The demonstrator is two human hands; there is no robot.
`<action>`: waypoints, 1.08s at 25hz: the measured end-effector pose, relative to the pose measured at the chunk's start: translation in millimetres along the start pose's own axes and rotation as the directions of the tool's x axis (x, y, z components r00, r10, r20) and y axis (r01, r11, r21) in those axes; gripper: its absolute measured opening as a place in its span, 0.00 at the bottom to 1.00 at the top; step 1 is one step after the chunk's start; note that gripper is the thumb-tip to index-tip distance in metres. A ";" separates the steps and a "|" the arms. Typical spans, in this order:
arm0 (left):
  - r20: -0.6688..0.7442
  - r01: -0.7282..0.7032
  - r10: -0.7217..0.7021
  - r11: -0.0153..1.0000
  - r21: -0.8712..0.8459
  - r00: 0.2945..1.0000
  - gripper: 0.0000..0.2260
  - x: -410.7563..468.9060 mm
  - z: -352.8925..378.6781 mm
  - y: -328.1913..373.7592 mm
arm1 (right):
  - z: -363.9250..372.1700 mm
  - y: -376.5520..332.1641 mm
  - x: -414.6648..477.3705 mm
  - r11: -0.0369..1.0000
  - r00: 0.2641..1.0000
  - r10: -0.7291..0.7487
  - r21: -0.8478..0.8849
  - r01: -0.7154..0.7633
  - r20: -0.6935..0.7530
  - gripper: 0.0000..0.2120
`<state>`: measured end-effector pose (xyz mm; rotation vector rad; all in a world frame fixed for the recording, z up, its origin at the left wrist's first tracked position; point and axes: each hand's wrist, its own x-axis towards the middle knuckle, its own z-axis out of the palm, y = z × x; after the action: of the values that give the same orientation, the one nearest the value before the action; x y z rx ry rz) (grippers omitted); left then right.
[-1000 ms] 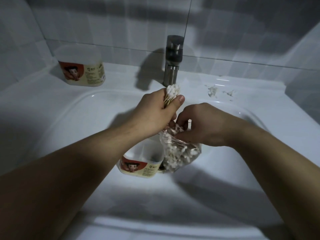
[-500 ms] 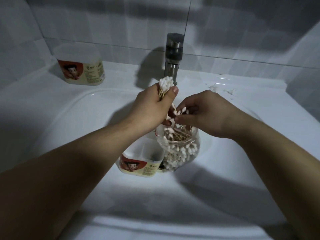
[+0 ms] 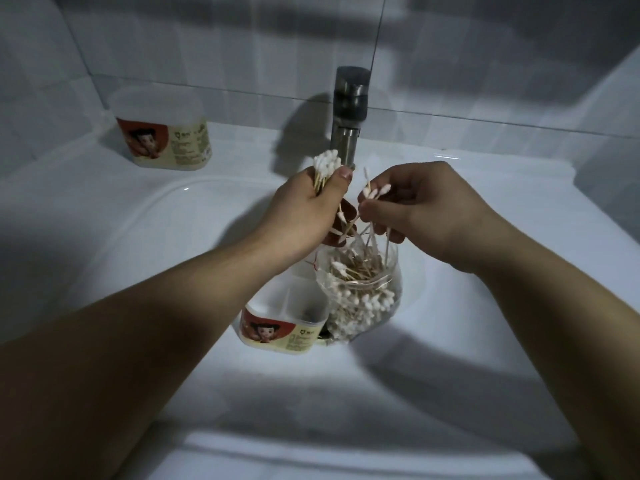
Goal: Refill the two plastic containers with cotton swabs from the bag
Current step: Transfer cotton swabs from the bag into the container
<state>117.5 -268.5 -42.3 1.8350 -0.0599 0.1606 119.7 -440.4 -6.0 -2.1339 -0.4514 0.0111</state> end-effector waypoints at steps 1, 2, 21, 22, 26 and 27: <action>-0.004 0.013 -0.013 0.999 -0.044 1.000 0.15 0.1 -0.1 0.8 | 0.6 -0.4 -0.2 1.000 1.000 0.003 0.028 -0.003 -0.009 0.03; -0.010 0.015 -0.016 0.998 -0.059 1.000 0.15 -0.2 0.1 1.7 | 0.6 -1.2 -0.3 0.998 1.000 0.005 0.061 -0.003 -0.024 0.03; 0.292 -0.051 0.095 0.986 -0.156 0.952 0.08 -0.8 0.2 -2.6 | -4.3 -0.4 5.9 0.914 0.986 0.092 0.405 -0.028 -0.139 0.04; 0.290 -0.043 0.090 0.986 -0.164 0.953 0.09 -0.8 0.4 -3.0 | -4.8 -0.3 6.0 0.911 0.985 0.102 0.410 -0.035 -0.143 0.04; 0.290 0.004 0.057 0.978 -0.206 0.955 0.10 -1.0 2.5 -2.8 | -5.9 1.3 7.9 0.898 0.979 0.124 0.437 -0.041 -0.163 0.04; 0.293 0.015 0.051 0.975 -0.220 0.955 0.09 -1.3 2.8 -2.4 | -6.6 1.6 8.3 0.891 0.977 0.126 0.452 -0.036 -0.171 0.04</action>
<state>116.7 -270.7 -45.4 1.6239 -0.2950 -0.1084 129.1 -443.9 -2.3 -1.6762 -0.2139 -0.0439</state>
